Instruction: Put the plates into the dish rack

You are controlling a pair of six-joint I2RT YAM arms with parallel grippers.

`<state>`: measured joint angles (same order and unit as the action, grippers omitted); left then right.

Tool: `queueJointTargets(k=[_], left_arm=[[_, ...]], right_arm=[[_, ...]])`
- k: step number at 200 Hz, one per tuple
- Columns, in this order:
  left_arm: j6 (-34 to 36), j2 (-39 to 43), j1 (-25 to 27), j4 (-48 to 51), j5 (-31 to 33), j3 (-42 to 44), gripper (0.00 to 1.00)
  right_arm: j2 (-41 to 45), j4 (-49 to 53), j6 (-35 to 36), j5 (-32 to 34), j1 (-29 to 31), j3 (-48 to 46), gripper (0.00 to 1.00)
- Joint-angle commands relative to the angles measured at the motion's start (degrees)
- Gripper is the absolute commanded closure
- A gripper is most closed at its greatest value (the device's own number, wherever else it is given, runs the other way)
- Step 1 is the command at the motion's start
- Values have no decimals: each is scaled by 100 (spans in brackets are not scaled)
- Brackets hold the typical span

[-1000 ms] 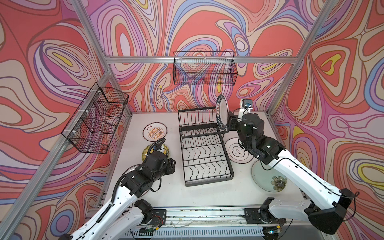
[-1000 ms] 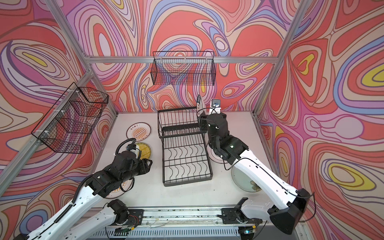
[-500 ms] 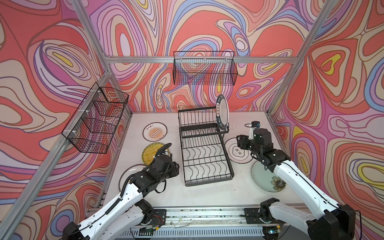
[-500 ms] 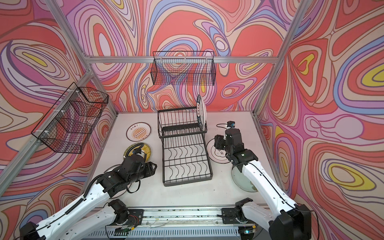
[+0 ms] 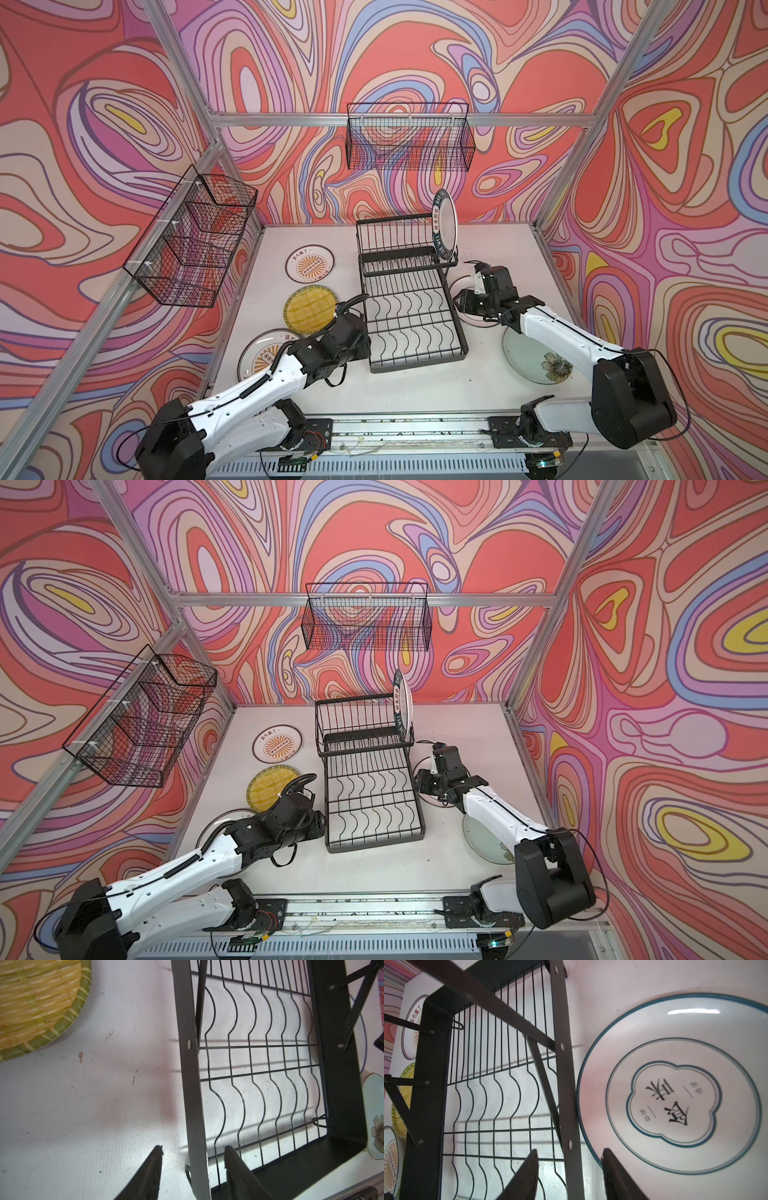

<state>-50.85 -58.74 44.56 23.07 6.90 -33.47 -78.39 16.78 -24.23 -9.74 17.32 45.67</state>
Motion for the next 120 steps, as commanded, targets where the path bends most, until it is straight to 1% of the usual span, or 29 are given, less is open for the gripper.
queueJointTargets(k=[1, 18, 58, 120], left_arm=[[-68, -128, 58, -80, 229, -28, 49], [-69, -129, 68, -114, 268, 5, 50], [-100, -128, 88, -192, 299, 63, 51], [-171, -329, 108, -567, 97, 191, 52]], right_arm=[[-130, -349, -92, -322, -1, -71, 51], [-206, -500, -124, -441, -1, -110, 52], [-458, -852, -159, -699, 8, -164, 58], [-758, -1131, -245, -889, 8, -96, 60]])
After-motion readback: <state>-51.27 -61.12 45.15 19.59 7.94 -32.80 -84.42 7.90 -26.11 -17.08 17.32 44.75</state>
